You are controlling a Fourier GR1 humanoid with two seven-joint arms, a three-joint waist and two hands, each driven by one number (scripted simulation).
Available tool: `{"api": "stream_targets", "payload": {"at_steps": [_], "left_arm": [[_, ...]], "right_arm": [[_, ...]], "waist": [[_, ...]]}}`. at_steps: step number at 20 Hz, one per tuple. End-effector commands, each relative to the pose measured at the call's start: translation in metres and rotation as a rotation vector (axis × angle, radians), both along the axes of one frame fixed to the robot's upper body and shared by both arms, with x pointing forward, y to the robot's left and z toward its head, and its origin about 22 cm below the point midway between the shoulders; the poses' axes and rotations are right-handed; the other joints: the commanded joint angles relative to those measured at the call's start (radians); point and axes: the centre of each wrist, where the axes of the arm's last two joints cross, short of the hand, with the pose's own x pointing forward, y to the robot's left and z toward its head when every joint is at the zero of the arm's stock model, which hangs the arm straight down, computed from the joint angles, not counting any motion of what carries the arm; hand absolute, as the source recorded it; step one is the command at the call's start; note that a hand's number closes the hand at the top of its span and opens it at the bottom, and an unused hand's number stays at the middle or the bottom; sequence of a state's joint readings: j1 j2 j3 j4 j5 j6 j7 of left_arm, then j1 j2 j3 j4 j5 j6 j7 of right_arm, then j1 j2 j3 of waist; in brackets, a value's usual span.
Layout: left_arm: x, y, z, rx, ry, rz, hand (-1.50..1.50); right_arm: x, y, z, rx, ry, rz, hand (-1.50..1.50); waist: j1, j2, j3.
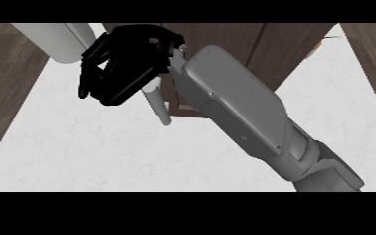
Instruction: Pick up the wine, place it into the cabinet and close the cabinet
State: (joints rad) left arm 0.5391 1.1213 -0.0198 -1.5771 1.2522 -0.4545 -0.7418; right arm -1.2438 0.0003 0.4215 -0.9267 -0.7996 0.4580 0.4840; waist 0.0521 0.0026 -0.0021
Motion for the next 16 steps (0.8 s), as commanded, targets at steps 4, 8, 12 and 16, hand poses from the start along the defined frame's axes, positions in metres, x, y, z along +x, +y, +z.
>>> {"api": "stream_targets", "payload": {"at_steps": [4,8,12,16], "left_arm": [[-0.001,0.006,-0.007,-0.027,-0.06,-0.023,-1.5],[0.003,0.001,0.004,-0.022,-0.036,-0.023,-1.5],[0.004,-0.001,0.002,-0.027,-0.059,-0.036,-1.5],[0.005,0.001,0.001,-0.025,-0.033,-0.017,-1.5]], "right_arm": [[0.029,-0.016,-0.021,0.073,0.08,-0.035,1.5],[0.046,-0.034,-0.011,0.085,0.097,-0.084,1.5],[0.058,-0.06,-0.017,0.121,0.059,-0.204,1.5],[0.065,-0.082,0.002,0.164,-0.035,-0.317,1.5]], "waist": [[-0.008,0.005,0.001],[-0.01,0.005,0.002],[-0.002,0.008,0.001],[-0.013,0.011,0.0]]}}
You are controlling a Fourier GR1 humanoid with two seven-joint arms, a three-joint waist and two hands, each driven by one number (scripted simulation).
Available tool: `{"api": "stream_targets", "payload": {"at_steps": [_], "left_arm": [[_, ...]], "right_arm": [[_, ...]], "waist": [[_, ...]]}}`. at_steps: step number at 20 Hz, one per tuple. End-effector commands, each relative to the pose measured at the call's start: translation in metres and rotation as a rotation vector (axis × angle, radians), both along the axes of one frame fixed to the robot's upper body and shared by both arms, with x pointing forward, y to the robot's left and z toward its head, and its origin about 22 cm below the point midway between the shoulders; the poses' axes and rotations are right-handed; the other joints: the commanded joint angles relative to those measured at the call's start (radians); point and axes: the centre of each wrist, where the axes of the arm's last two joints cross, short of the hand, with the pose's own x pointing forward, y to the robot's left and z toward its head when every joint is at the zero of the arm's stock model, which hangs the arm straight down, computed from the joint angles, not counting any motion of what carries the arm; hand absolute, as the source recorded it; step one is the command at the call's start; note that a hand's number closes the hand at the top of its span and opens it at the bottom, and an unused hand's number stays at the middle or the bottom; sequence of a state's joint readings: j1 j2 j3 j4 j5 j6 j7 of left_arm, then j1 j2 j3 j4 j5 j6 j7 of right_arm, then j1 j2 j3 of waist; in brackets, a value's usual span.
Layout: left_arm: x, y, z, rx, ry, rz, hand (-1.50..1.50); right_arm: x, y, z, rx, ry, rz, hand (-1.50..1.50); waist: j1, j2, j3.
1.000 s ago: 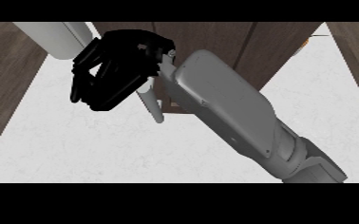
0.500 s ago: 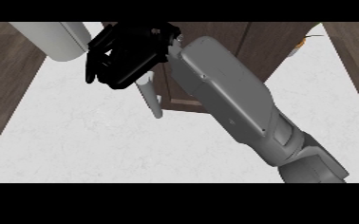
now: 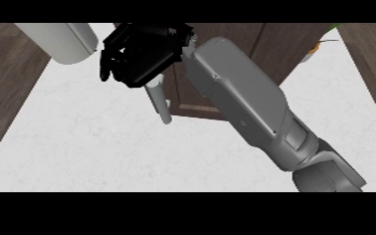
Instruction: Pick up the wine, place it into the cabinet and close the cabinet
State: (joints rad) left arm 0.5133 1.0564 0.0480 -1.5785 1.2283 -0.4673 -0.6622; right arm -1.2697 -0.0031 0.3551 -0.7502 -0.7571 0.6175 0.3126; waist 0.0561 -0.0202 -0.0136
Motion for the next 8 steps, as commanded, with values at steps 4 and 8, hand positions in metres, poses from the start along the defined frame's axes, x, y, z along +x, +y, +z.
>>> {"api": "stream_targets", "payload": {"at_steps": [4,8], "left_arm": [[0.0,0.002,0.003,0.015,-0.004,-0.029,-1.5],[0.006,-0.004,0.003,0.017,-0.014,-0.051,-1.5]], "right_arm": [[0.041,-0.089,0.011,0.083,-0.037,-0.407,1.5],[0.038,-0.081,0.005,0.088,-0.036,-0.404,1.5]], "waist": [[-0.025,0.034,0.013],[-0.036,0.035,0.012]]}}
